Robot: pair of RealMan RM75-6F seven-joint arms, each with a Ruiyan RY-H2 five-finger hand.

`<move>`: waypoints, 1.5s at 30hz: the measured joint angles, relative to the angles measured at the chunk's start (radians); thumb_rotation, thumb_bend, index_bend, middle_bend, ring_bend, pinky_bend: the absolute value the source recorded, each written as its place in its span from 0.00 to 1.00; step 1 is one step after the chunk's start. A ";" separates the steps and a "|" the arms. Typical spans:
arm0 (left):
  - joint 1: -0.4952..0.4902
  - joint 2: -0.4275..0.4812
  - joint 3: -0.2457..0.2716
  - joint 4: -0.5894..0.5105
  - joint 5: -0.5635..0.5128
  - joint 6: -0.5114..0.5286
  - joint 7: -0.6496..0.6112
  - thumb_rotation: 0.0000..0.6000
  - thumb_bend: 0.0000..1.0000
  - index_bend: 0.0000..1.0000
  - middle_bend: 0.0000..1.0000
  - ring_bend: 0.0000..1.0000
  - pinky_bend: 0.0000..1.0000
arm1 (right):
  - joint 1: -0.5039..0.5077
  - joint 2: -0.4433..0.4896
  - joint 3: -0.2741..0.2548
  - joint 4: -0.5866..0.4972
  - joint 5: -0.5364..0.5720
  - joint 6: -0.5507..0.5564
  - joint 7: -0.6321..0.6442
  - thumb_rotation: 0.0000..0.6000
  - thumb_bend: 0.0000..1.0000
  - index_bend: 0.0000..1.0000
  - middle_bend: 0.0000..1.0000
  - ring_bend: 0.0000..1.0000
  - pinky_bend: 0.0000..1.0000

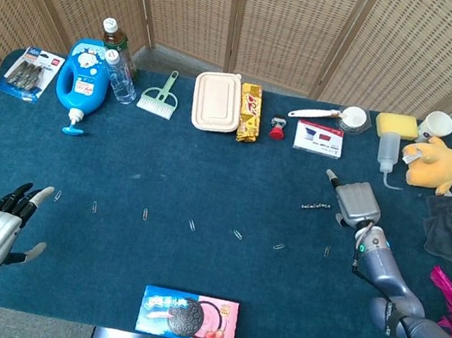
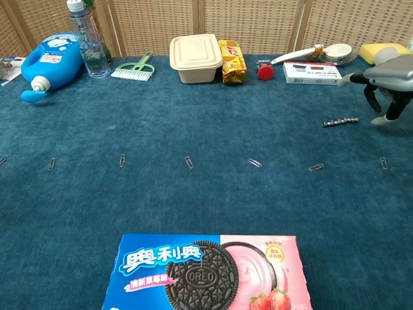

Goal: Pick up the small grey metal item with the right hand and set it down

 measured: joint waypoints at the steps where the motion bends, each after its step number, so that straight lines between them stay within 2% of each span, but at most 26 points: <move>1: 0.000 0.000 0.000 0.000 0.000 0.000 0.000 1.00 0.42 0.02 0.15 0.05 0.15 | 0.000 0.001 0.000 -0.005 0.006 -0.001 -0.005 1.00 0.30 0.26 0.63 0.68 0.47; 6: 0.001 0.000 0.002 -0.001 0.002 0.004 0.000 1.00 0.42 0.02 0.15 0.05 0.15 | 0.002 -0.006 0.000 -0.013 0.025 -0.003 -0.016 1.00 0.30 0.37 0.66 0.69 0.48; 9: 0.003 0.001 0.003 0.000 0.003 0.007 -0.002 1.00 0.42 0.02 0.15 0.05 0.15 | 0.003 -0.014 0.004 -0.007 0.032 0.000 -0.012 1.00 0.30 0.39 0.67 0.70 0.48; 32: 0.004 -0.002 0.005 0.022 -0.004 0.010 -0.024 1.00 0.42 0.02 0.15 0.05 0.15 | 0.038 -0.073 0.017 0.060 0.094 -0.038 -0.021 1.00 0.30 0.45 0.71 0.73 0.48; 45: 0.006 0.000 0.007 0.023 -0.004 0.014 -0.026 1.00 0.42 0.02 0.15 0.05 0.15 | 0.055 -0.081 0.022 0.063 0.119 -0.052 -0.036 1.00 0.35 0.47 0.72 0.74 0.49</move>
